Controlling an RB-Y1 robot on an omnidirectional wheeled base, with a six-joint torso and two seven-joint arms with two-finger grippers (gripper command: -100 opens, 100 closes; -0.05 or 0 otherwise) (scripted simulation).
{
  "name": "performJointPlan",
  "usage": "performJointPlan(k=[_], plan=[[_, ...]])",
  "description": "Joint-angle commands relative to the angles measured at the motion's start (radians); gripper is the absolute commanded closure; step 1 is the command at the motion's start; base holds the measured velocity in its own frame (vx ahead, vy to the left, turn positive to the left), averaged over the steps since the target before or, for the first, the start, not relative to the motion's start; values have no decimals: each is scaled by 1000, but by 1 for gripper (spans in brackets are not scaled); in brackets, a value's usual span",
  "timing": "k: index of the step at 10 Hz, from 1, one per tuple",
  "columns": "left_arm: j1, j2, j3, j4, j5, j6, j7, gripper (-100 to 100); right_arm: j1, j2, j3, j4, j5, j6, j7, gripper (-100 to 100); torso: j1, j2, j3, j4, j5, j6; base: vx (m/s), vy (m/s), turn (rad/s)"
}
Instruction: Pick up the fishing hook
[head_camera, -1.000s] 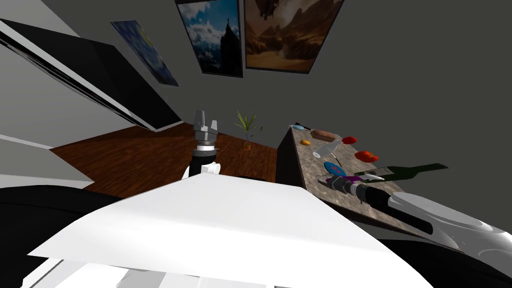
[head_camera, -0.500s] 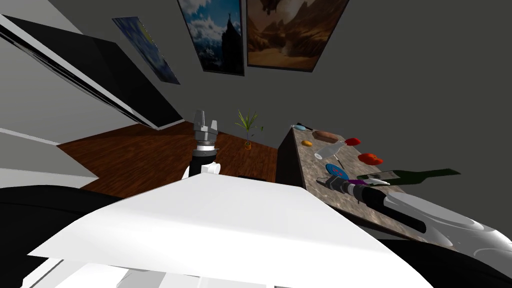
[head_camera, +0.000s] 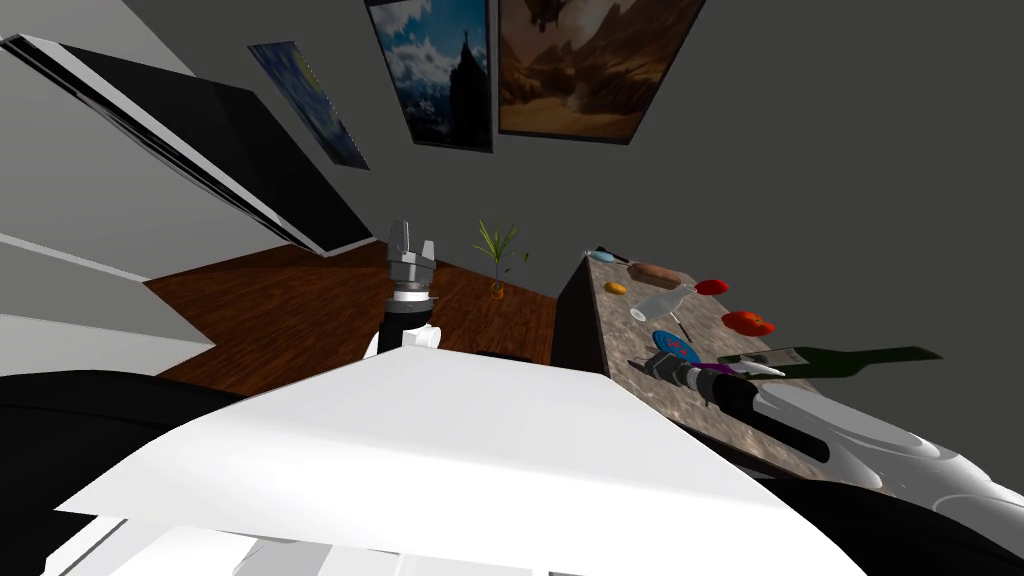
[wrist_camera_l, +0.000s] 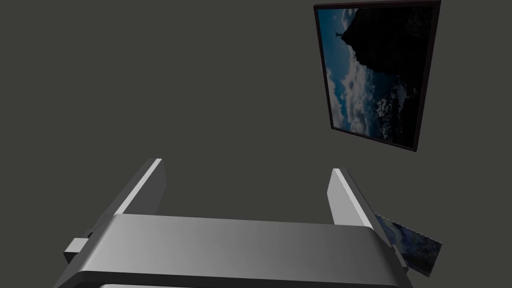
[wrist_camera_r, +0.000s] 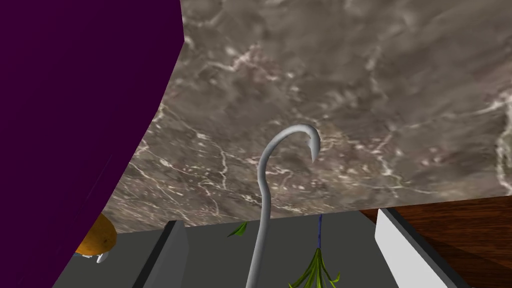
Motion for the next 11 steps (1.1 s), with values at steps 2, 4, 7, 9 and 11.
performJointPlan(k=[2,4,7,9,11], plan=[[0,0,0,0,0,0,0,0,0,0,0,0,0,0,0,100,1,0,0,0,0,0,3,-7,2],[0,0,0,0,0,0,0,0,-3,-2,-5,1,-1,2,-1,100,0,-1,-2,-2,-4,1,0,0,0],[0,0,0,0,0,0,0,0,-12,2,-7,29,1,-36,11,100,-1,-1,-2,-2,-4,1,5,10,-41],[0,0,0,0,0,0,0,0,-16,3,-18,50,1,-66,21,100,2,-1,-2,-3,-4,1,15,46,-65],[0,0,0,0,0,0,0,0,-22,4,-34,83,0,-111,35,100,2,0,-1,-2,-3,1,9,40,-63]])
